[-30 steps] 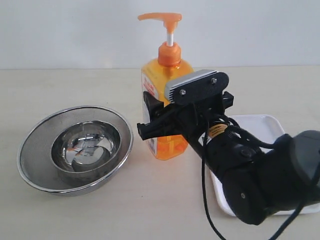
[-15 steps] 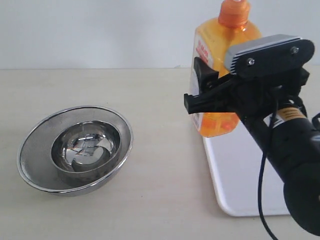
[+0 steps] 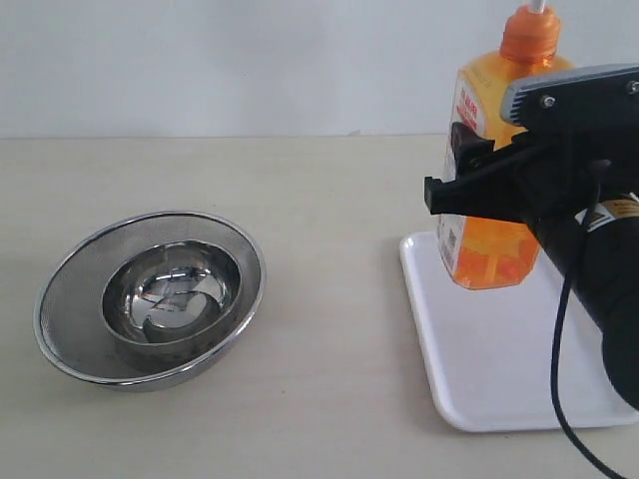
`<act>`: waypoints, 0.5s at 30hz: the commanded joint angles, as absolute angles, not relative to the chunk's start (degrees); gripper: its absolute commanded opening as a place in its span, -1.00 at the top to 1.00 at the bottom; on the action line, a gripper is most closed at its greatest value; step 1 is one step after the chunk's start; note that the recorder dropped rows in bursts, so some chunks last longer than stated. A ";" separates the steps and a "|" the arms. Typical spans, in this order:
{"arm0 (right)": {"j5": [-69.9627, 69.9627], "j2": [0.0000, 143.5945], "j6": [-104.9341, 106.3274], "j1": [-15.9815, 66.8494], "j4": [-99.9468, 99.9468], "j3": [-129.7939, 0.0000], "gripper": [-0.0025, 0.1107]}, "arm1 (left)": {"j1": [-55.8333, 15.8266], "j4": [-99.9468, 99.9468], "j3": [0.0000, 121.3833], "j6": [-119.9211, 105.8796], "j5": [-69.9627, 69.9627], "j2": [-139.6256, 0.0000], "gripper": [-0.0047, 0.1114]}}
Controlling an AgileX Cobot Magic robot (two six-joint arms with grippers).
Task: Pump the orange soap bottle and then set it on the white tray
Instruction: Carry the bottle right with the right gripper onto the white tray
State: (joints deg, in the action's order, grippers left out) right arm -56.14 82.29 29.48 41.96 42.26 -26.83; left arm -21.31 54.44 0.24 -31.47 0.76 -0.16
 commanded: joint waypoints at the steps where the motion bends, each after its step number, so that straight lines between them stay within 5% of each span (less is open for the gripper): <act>1: -58.03 81.23 28.10 39.12 38.84 -27.38 0.96 | -21.17 54.40 0.00 -31.70 0.85 0.00 0.84; 15: -65.67 82.52 21.12 38.82 32.45 -20.52 0.96 | -21.17 54.40 0.00 -31.70 0.71 0.00 0.84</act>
State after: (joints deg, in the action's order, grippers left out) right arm -60.35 82.40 21.73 39.20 34.70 -20.37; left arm -21.31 54.44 0.24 -31.47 0.90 -0.16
